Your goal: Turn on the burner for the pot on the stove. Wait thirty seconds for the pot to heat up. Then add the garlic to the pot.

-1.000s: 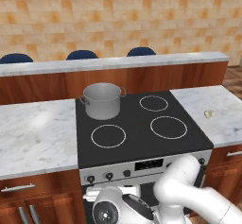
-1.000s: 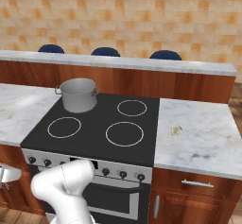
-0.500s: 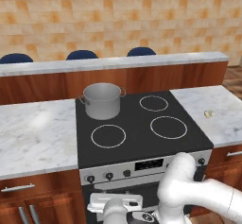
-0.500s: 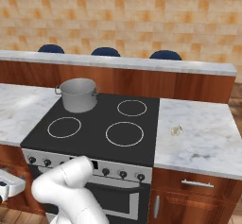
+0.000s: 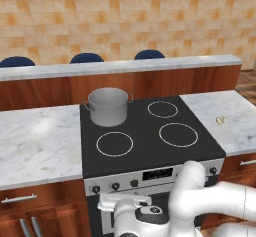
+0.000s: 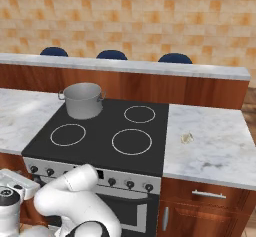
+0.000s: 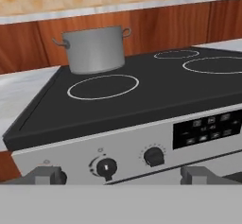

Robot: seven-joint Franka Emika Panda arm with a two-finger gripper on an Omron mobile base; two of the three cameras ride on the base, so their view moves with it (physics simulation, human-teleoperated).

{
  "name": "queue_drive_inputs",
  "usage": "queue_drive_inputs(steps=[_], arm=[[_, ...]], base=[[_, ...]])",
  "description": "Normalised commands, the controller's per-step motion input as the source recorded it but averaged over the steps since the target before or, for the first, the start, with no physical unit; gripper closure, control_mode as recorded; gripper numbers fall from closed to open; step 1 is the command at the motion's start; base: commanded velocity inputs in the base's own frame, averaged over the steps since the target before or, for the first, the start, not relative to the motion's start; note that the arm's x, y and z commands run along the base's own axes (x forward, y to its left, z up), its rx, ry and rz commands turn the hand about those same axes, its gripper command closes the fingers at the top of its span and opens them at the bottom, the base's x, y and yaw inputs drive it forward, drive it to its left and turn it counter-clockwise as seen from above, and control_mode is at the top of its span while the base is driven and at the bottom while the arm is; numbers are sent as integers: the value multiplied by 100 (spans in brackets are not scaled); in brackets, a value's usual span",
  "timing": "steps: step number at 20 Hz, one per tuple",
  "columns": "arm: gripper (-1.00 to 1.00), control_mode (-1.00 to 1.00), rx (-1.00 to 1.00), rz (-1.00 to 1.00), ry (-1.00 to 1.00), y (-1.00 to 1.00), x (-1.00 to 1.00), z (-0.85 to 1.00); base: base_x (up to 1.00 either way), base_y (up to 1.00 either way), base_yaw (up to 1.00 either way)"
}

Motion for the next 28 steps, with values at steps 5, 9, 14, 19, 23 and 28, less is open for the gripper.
queue_drive_inputs(steps=[5,9,14,19,23,28], arm=[[-100,-100,0,-3,0,0,24,-34],[-100,-100,0,-3,0,0,31,-35],[-100,-100,0,-2,-1,3,28,-21],[-100,-100,0,-8,-3,4,30,-9],[-100,-100,0,-7,-2,0,18,-19],[-100,-100,0,-3,-1,0,9,-29]], base=[[0,0,0],[0,0,0],[0,0,0],[0,0,0],[0,0,0],[0,0,0]])
